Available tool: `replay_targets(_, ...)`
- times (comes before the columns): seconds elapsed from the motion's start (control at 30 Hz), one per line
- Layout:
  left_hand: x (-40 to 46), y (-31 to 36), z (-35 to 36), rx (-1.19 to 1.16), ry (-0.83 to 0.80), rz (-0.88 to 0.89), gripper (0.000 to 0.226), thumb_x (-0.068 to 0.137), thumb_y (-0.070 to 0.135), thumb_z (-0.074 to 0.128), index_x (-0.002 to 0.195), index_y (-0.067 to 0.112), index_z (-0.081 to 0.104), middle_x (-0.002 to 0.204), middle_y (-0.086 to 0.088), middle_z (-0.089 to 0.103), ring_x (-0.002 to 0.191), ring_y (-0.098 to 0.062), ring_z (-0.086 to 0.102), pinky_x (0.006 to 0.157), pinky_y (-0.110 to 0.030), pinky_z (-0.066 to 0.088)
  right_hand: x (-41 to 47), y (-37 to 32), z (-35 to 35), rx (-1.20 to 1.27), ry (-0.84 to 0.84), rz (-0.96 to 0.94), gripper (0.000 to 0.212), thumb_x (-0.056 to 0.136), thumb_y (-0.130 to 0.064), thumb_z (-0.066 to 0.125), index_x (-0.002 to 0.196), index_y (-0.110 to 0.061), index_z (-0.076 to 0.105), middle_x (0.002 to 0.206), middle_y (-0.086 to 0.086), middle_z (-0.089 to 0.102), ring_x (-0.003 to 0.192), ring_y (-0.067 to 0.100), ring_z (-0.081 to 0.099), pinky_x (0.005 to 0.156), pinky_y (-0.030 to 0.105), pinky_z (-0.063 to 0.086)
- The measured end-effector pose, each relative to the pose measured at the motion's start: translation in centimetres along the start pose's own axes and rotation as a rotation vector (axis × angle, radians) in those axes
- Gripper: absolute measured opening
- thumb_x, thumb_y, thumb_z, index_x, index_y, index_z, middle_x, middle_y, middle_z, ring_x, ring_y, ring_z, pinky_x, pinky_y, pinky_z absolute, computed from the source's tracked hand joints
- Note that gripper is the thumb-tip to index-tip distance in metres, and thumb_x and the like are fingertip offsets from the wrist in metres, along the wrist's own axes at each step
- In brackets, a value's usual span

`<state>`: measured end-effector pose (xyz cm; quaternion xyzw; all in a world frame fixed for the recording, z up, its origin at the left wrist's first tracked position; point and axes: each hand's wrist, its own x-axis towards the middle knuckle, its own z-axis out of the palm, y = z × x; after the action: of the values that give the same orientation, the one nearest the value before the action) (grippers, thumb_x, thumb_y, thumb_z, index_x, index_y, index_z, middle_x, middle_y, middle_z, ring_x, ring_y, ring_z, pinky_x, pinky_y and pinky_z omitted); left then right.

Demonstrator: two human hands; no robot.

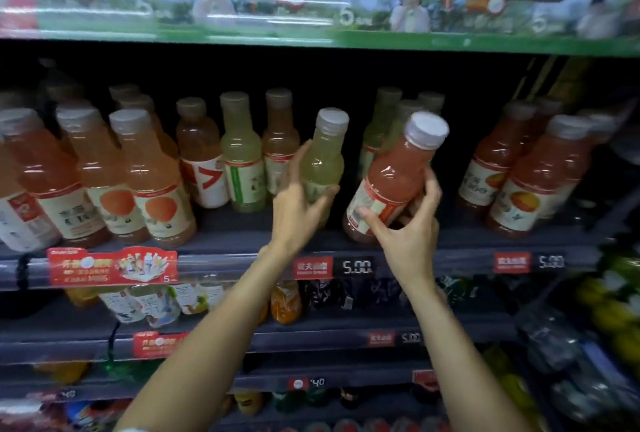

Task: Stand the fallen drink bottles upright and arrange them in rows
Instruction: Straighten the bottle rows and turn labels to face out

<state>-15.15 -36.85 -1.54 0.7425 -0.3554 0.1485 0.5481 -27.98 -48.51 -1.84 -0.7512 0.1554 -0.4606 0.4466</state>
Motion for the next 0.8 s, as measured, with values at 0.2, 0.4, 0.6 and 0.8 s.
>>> replay_targets(0.2,1.4,0.7,6.3,-0.298,-0.047,-0.099,0.075,0.087,0.033,0.069,0.148,0.026,0.026,0.144,0.009,0.04,0.13,-0.006,0.042,0.11,-0.035,0.037,1.8,1.5,-7.8,-0.139,0.219,0.027,0.095,0.069,-0.029,0.082,0.142,-0.034,0.021,0.137,-0.009,0.045,0.12,0.006,0.05,0.1,0.032,0.044)
replay_targets(0.4,1.2,1.7,8.4,-0.211,0.052,-0.101,0.075,0.096,0.025,0.055,0.153,0.024,0.007,0.16,0.0,0.009,0.147,-0.014,0.01,0.12,-0.034,0.012,3.8,3.3,-10.0,-0.351,0.284,0.053,0.093,0.072,-0.024,0.081,0.143,-0.009,0.023,0.135,0.013,0.046,0.11,0.011,0.046,0.09,0.013,0.03)
replay_targets(0.6,-1.6,7.3,11.8,-0.102,-0.082,0.345,0.048,0.094,0.02,0.051,0.14,0.016,0.039,0.137,-0.004,0.049,0.125,-0.012,0.042,0.105,-0.029,0.035,4.7,5.5,-10.3,-0.606,0.258,-0.03,0.092,0.072,-0.037,0.079,0.141,-0.007,0.027,0.134,0.016,0.039,0.121,0.028,0.042,0.085,0.034,0.045)
replay_targets(0.8,0.5,10.2,18.2,-0.386,-0.565,-0.148,0.079,0.087,0.047,0.057,0.151,0.025,0.016,0.139,-0.001,0.05,0.12,-0.012,0.053,0.1,-0.029,0.044,5.6,5.9,-11.8,-0.818,0.26,-0.084,0.084,0.074,-0.028,0.071,0.146,-0.015,0.029,0.125,0.015,0.037,0.107,0.031,0.041,0.08,0.047,0.05)
